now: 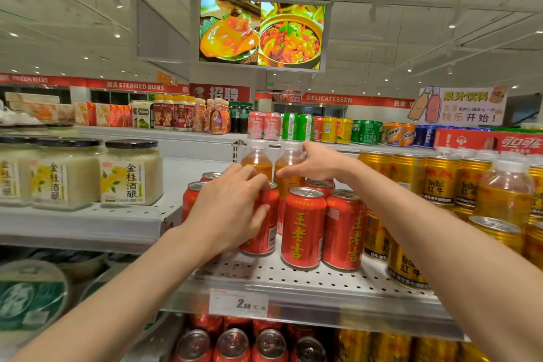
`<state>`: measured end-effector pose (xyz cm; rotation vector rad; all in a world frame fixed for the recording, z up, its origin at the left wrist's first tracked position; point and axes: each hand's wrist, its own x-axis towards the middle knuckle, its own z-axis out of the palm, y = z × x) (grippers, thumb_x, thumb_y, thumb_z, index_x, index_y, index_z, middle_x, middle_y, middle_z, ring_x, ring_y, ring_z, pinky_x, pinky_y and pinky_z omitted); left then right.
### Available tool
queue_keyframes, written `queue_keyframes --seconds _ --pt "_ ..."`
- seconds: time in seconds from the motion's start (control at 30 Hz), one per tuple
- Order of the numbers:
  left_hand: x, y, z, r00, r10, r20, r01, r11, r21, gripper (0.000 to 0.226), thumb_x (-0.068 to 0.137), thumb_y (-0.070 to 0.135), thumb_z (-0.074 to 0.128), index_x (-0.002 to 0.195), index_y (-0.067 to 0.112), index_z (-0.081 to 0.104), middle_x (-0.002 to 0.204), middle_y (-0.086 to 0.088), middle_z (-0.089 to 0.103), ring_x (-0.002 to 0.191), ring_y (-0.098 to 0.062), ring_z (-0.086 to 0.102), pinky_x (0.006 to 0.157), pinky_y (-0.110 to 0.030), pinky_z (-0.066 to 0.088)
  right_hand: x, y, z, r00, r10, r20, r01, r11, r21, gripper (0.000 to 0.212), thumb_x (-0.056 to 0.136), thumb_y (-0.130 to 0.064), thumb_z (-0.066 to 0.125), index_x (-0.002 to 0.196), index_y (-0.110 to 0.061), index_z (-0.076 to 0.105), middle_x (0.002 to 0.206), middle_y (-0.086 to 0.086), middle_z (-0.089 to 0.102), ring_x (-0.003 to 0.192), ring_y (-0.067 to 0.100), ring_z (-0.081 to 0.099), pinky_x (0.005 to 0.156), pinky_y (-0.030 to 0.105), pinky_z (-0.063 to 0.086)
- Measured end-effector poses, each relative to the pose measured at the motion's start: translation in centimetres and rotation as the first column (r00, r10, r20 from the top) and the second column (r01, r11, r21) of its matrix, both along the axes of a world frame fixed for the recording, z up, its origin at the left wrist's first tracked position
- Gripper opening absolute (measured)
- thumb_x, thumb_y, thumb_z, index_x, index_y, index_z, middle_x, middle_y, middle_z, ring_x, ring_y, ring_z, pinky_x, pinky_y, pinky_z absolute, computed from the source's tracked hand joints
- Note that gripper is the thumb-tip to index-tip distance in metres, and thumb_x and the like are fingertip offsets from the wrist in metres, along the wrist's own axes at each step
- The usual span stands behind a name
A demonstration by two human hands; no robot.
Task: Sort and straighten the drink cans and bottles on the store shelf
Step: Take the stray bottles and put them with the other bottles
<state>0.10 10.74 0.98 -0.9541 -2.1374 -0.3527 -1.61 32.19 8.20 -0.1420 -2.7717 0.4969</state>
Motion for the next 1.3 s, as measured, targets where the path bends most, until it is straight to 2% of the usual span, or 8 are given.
queue_keyframes --seconds 0.1,0.37,0.53,0.63,0.83,1.0,1.13,1.3 --pt "0.0 0.0 0.0 1.000 0.000 0.004 0.000 1.000 0.004 0.033 0.093 0.047 0.058 0.121 0.030 0.060 0.112 0.010 0.056 0.112 -0.013 0.049 0.079 -0.028 0.043 0.1 0.3 -0.2 0.999 0.022 -0.032 -0.024 0.998 -0.061 0.071 0.075 -0.056 0.080 0.123 -0.011 0.055 0.120 0.014 0.065 0.106 0.028 0.064 0.090 0.044 0.055" --pt "0.1 0.0 0.0 1.000 0.001 0.005 -0.001 1.000 -0.008 0.031 0.094 0.045 0.056 0.120 0.029 0.059 0.112 0.009 0.056 0.110 -0.014 0.050 0.080 -0.030 0.045 1.5 0.6 1.0 0.962 0.010 -0.273 -0.063 0.981 -0.186 0.073 0.074 -0.054 0.082 0.125 -0.015 0.050 0.108 -0.003 0.058 0.092 0.010 0.057 0.065 0.026 0.045" --pt "0.3 -0.1 0.2 1.000 -0.002 0.026 0.002 1.000 -0.025 0.033 0.095 0.044 0.054 0.123 0.027 0.059 0.114 0.008 0.057 0.112 -0.015 0.049 0.085 -0.031 0.048 3.1 1.2 3.5 0.894 -0.059 -0.443 -0.140 0.905 -0.403 0.072 0.072 -0.052 0.083 0.125 -0.018 0.047 0.116 0.000 0.062 0.099 0.013 0.065 0.082 0.037 0.061" --pt "0.5 -0.2 0.4 0.999 -0.007 0.042 0.009 0.999 -0.040 0.037 0.095 0.045 0.053 0.126 0.027 0.058 0.116 0.008 0.056 0.113 -0.014 0.049 0.088 -0.030 0.047 4.6 1.9 5.0 0.841 -0.125 -0.527 -0.176 0.857 -0.484 0.079 0.069 -0.057 0.082 0.129 -0.016 0.050 0.117 0.002 0.065 0.101 0.018 0.068 0.080 0.042 0.063" --pt "0.7 -0.9 0.8 0.994 -0.028 0.105 0.035 0.997 -0.062 0.046 0.094 0.051 0.052 0.134 0.029 0.058 0.125 0.011 0.059 0.116 -0.011 0.049 0.097 -0.030 0.045 9.6 2.2 6.5 0.784 -0.167 -0.598 -0.245 0.801 -0.546 0.064 0.077 -0.051 0.079 0.124 -0.014 0.057 0.112 0.005 0.068 0.094 0.015 0.072 0.069 0.034 0.064" --pt "1.1 -1.6 0.7 0.989 -0.075 0.130 0.085 0.993 -0.076 0.053 0.096 0.052 0.052 0.144 0.030 0.051 0.139 0.011 0.057 0.125 -0.011 0.050 0.109 -0.032 0.039 13.7 1.5 5.5 0.758 -0.185 -0.625 -0.241 0.812 -0.532 0.063 0.079 -0.054 0.076 0.127 -0.016 0.060 0.113 0.003 0.071 0.097 0.015 0.072 0.076 0.036 0.064" --pt "1.2 -3.0 -1.2 0.971 -0.214 0.104 0.210 0.977 0.050 0.048 0.093 0.049 0.056 0.137 0.028 0.057 0.133 0.008 0.059 0.124 -0.012 0.051 0.107 -0.041 0.045 17.6 -0.1 2.1 0.746 -0.175 -0.643 -0.210 0.854 -0.476 0.044 0.084 -0.049 0.072 0.116 -0.019 0.068 0.101 -0.002 0.076 0.090 0.011 0.074 0.069 0.026 0.060" --pt "4.0 -4.7 -5.6 0.895 -0.426 0.135 0.379 0.883 0.278 0.039 0.091 0.042 0.061 0.125 0.023 0.064 0.120 0.011 0.063 0.114 -0.006 0.056 0.099 -0.021 0.044 21.2 -1.7 -5.4 0.770 -0.214 -0.601 -0.102 0.889 -0.447 0.040 0.087 -0.051 0.067 0.115 -0.022 0.069 0.100 -0.007 0.076 0.091 0.006 0.072 0.072 0.023 0.056"
